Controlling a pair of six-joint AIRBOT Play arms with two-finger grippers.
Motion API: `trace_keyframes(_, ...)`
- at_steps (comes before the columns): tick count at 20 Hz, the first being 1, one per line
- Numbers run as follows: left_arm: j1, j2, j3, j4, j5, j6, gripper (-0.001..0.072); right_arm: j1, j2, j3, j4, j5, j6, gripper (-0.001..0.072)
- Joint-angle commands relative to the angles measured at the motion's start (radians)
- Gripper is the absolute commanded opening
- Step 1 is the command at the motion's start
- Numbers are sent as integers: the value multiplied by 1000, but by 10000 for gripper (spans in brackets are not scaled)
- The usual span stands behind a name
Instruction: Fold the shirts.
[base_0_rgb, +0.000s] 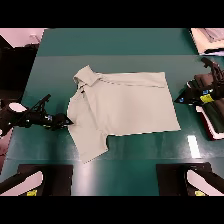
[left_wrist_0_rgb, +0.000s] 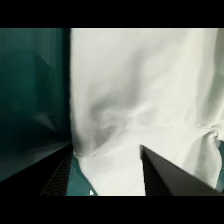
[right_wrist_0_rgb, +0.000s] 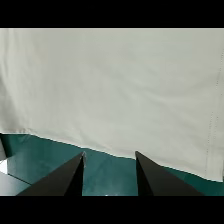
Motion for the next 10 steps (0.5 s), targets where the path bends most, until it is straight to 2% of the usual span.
trace_keyframes(1,-1,-4,-2,-13,0,7,451,-1,1,-1,-10,-5,0,362)
trace_keyframes(2,-1,-4,-2,-13,2,8,181,-5,0,-2,-9,-4,0,362)
trace_keyframes(3,-1,-4,-2,-16,6,21,33,-16,0,-2,-8,-3,0,362)
trace_keyframes(7,0,-4,6,-40,-11,35,25,-102,22,-87,-8,-5,-8,362)
trace_keyframes(10,0,-3,80,-17,-85,51,24,-216,42,-250,-8,-35,-78,362)
